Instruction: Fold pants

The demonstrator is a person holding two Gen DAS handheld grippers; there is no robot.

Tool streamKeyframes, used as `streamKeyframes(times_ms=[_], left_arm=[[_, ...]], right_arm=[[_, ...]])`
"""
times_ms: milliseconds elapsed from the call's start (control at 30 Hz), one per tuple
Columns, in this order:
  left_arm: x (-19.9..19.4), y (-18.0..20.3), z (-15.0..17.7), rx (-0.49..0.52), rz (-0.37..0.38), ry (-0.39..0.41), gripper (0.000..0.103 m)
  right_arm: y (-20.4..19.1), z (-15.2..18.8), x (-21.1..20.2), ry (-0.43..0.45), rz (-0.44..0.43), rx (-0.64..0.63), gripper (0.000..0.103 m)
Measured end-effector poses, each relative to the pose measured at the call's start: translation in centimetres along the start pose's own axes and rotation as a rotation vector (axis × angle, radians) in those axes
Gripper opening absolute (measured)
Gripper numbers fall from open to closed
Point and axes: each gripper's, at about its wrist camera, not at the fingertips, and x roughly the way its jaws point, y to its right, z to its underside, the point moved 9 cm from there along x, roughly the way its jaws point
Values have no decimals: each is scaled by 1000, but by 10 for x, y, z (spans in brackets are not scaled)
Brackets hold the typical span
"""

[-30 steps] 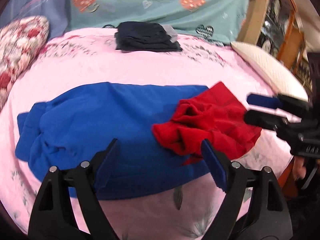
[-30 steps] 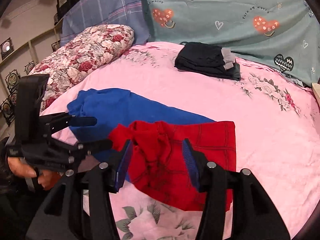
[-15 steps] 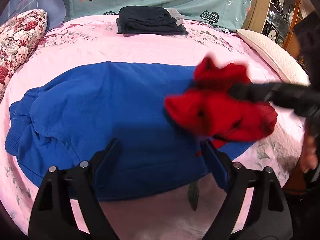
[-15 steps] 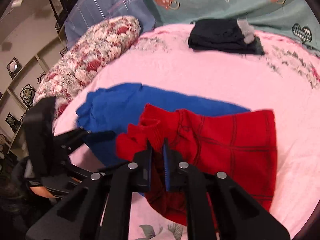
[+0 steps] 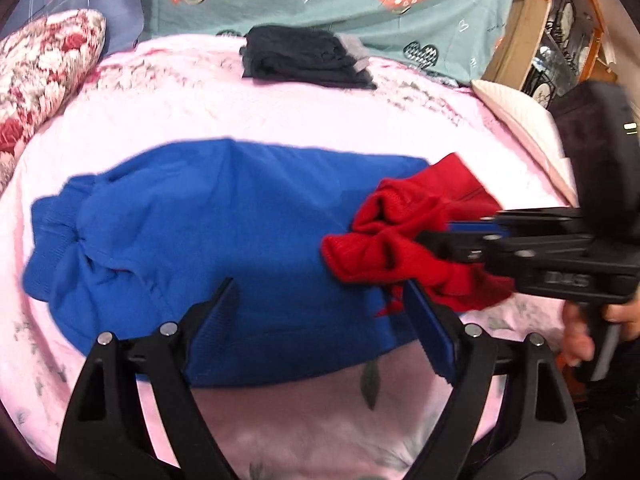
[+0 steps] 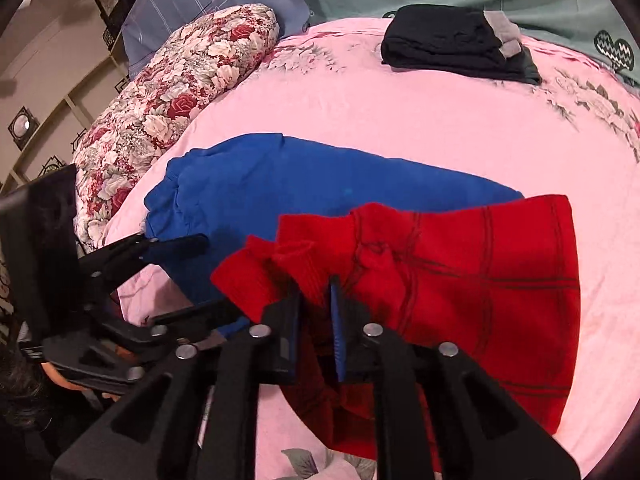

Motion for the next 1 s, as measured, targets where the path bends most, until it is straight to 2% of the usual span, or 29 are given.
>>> streamKeyframes(times_ms=[33,100,133,233,267,400,467,567,667,767,833,1000], left_arm=[[-7,4,-2,8,12,13,85],[-19,8,-7,22,15,50,85],[-21,8,-9,25,8,60,87],[6,-4,-3,7,-33,-1,87],[24,-14,4,-31,-42,-56,88],[26,-15,4,-25,-44,-46,89],[25,-15,4,-32,-38,-47,89],[22,-16,4,-39,-42,-39,89],[17,-19,6,-41,-53,-29,88],[10,-25,10,-40,-66,-23,88],[5,-29,12,-43,-70,-18,88],[-1,-34,13,-55,-69,-6,88]], right_arm=[[0,0,-1,5,0,-3,24],[-1,-1,-1,10,-6,-6,24],[-1,0,-1,11,-9,-7,15],[-3,-2,-4,35,-7,-14,11],[-4,-5,-8,52,-10,-14,11],[-4,-19,-41,125,-16,-19,10],[-11,-23,-50,130,-22,-35,10],[-35,-16,-43,88,-30,-109,10],[-44,-3,-17,25,24,-162,11],[-44,8,2,-10,66,-211,18],[-48,10,1,3,98,-265,39],[-49,16,4,-9,166,-356,41]])
